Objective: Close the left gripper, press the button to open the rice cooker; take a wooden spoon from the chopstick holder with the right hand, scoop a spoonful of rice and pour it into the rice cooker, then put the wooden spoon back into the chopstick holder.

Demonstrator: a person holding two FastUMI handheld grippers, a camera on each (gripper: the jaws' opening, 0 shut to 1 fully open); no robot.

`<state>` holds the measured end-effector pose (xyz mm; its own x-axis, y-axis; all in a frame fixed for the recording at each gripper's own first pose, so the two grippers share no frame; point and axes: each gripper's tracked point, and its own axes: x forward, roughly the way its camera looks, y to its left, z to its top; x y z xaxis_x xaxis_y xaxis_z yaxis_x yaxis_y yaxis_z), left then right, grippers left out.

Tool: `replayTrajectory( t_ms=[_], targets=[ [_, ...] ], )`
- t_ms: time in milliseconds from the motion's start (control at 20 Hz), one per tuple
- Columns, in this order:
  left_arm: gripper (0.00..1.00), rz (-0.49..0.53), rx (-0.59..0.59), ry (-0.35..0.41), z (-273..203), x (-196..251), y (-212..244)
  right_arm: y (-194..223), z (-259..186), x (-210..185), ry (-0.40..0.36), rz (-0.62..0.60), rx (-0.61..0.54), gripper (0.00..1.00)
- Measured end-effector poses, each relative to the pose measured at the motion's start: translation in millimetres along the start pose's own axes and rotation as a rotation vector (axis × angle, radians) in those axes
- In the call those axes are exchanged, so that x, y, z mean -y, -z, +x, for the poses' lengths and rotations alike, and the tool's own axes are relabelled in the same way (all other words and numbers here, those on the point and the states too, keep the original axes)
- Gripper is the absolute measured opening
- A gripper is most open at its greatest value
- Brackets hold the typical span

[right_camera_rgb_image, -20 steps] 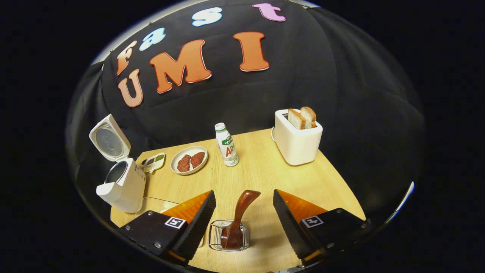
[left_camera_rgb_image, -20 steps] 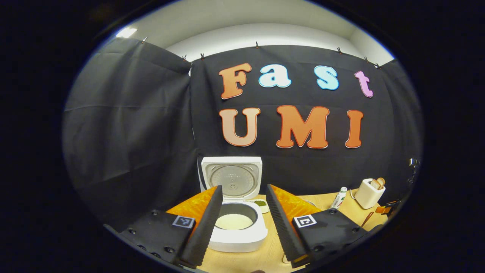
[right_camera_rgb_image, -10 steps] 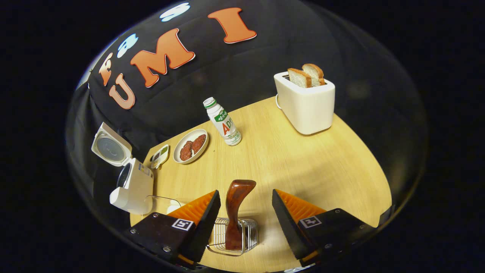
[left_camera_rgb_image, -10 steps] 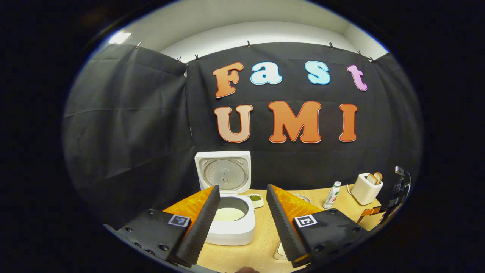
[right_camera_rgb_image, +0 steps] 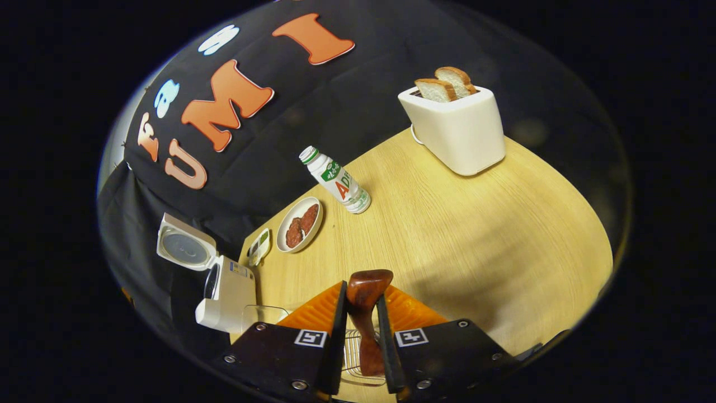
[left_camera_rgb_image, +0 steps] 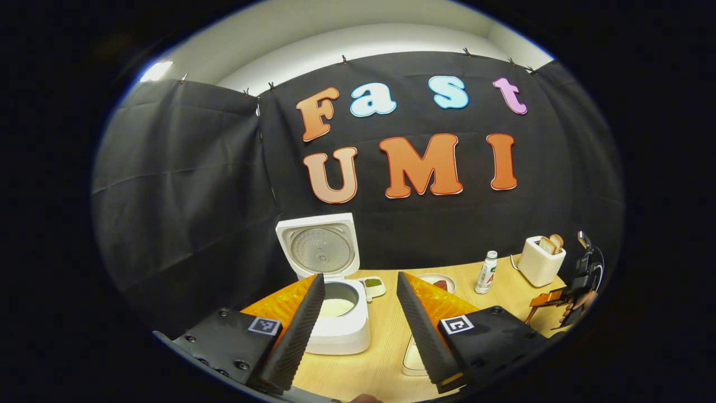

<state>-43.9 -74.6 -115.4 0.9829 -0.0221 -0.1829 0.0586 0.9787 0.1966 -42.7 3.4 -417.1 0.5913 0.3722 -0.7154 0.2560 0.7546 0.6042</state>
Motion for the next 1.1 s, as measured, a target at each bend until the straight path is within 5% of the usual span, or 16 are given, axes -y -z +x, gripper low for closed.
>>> replayTrajectory(
  t_ms=[400, 750, 1100],
  targets=[
    [0.88, -0.008, 0.010, 0.138, 39, 5, 0, 9, -34, -10, 0.055, -0.004, 0.160, 0.19],
    [0.88, -0.003, 0.043, 0.216, 56, -18, -1, -28, -85, -55, 0.117, -0.046, 0.347, 0.17],
    [0.88, -0.030, 0.073, 0.228, 60, -50, 3, -35, -108, -158, 0.007, -0.146, 0.430, 0.16]
  ],
)
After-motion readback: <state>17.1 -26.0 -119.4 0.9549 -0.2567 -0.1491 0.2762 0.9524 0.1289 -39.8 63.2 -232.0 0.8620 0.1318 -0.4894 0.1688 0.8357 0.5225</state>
